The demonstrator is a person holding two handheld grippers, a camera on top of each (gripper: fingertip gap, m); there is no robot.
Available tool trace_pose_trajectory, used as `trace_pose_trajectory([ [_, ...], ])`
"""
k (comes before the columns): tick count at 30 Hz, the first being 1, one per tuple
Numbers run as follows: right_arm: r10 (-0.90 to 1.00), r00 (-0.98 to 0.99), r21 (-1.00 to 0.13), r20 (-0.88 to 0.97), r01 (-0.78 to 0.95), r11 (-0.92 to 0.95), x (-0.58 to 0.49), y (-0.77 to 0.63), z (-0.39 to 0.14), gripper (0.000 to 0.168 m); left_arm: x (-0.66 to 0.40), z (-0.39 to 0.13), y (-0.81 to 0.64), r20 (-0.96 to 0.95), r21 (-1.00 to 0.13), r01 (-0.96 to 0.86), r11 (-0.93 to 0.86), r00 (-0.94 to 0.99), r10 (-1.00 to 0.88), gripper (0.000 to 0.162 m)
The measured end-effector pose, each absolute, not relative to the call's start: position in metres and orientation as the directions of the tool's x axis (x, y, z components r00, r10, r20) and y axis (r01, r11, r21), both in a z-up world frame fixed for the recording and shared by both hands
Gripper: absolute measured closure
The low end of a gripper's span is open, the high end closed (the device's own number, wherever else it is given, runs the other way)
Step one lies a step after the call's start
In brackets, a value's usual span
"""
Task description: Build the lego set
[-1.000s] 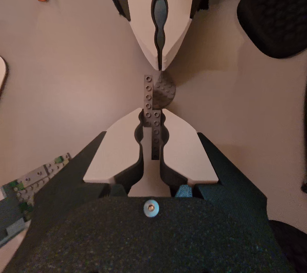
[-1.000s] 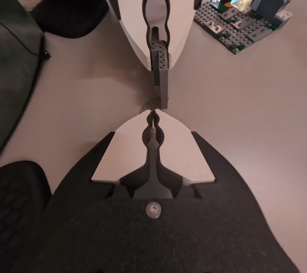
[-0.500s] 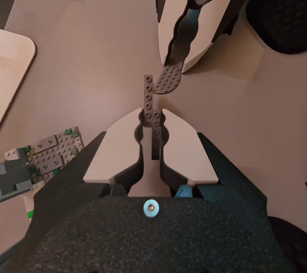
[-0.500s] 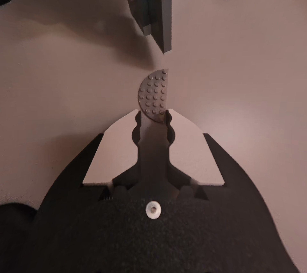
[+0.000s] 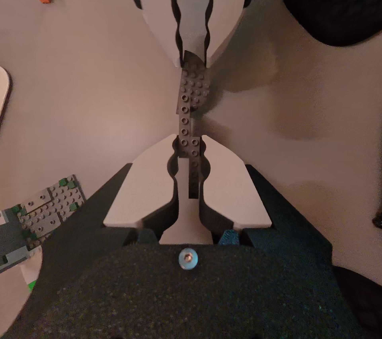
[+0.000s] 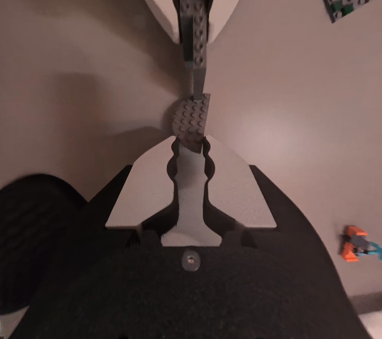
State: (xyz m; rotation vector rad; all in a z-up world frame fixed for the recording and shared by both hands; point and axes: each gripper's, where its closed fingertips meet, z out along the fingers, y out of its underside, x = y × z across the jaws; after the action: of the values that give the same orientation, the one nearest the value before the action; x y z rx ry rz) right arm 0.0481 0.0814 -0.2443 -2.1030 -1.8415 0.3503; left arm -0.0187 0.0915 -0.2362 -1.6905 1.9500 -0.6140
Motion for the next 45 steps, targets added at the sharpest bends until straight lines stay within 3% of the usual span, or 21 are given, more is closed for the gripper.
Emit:
trace_pose_trajectory([
  [6,0.993,0.114,-0.483,0.01,0.87,-0.095,0.031,0.081,-0.234,0.148,-0.017,-0.241,0.085,-0.07,-0.61,-0.779,0.148,-0.132,-0.989,0.145],
  [13,0.981,0.193,-0.736,-0.024,0.66,-0.147,0.009,0.087,-0.231,0.148,-0.018,-0.243,0.083,-0.041,-0.621,-0.774,0.125,-0.128,-0.991,0.145],
  [19,0.976,0.216,-0.822,-0.034,0.549,-0.151,-0.002,0.094,-0.232,0.149,-0.021,-0.245,0.085,-0.018,-0.627,-0.773,0.097,-0.109,-0.994,0.145],
  [26,0.989,0.147,-0.832,-0.014,0.547,-0.093,0.0,0.093,-0.244,0.126,-0.022,-0.245,0.087,0.009,-0.642,-0.764,0.063,-0.09,-0.996,0.145],
  [29,0.992,0.103,-0.767,0.068,0.642,-0.014,0.009,0.091,-0.262,0.118,-0.021,-0.245,0.087,0.018,-0.645,-0.762,0.055,-0.087,-0.996,0.145],
  [32,0.988,0.074,-0.74,0.134,0.67,0.051,0.009,0.092,-0.27,0.121,-0.021,-0.245,0.087,0.027,-0.648,-0.76,0.047,-0.085,-0.996,0.145],
  [37,0.989,0.071,-0.728,0.133,0.684,0.049,0.006,0.095,-0.276,0.144,-0.021,-0.245,0.087,0.03,-0.649,-0.76,0.04,-0.079,-0.996,0.145],
  [40,0.988,0.089,-0.718,0.127,0.696,0.03,0.009,0.098,-0.273,0.141,-0.022,-0.245,0.087,0.027,-0.648,-0.761,0.04,-0.076,-0.997,0.145],
  [45,0.987,0.129,-0.659,0.095,0.752,-0.035,0.024,0.111,-0.27,0.119,-0.026,-0.245,0.092,0.004,-0.64,-0.767,0.045,-0.062,-0.998,0.145],
])
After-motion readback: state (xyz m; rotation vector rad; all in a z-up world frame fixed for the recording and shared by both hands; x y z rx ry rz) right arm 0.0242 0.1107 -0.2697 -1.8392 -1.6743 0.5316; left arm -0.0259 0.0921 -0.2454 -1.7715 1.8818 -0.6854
